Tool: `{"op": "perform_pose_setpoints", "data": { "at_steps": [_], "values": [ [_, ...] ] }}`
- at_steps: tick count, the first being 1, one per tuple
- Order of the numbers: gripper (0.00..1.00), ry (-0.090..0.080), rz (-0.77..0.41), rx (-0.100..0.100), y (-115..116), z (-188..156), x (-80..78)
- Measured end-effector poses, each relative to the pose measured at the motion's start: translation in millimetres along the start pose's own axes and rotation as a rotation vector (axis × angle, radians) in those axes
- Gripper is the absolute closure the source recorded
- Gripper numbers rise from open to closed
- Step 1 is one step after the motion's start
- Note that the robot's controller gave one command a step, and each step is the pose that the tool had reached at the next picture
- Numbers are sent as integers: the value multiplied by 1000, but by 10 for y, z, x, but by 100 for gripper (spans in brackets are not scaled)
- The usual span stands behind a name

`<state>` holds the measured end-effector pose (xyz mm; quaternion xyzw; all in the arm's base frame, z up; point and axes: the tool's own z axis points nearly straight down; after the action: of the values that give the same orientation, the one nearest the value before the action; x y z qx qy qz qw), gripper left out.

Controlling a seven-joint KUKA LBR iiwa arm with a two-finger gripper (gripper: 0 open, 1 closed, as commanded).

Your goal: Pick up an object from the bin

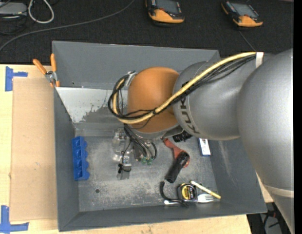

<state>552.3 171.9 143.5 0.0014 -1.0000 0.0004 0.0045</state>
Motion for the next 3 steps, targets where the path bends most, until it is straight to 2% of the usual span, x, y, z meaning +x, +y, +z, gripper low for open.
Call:
{"op": "perform_pose_setpoints", "data": {
  "at_steps": [1, 2, 3],
  "values": [
    [0, -7, 5, -1, -10, -40, -21],
    [0, -15, -199, -3, -152, 552, -536],
    [0, -14, -228, -3, -120, 718, -664]
  ]
}}
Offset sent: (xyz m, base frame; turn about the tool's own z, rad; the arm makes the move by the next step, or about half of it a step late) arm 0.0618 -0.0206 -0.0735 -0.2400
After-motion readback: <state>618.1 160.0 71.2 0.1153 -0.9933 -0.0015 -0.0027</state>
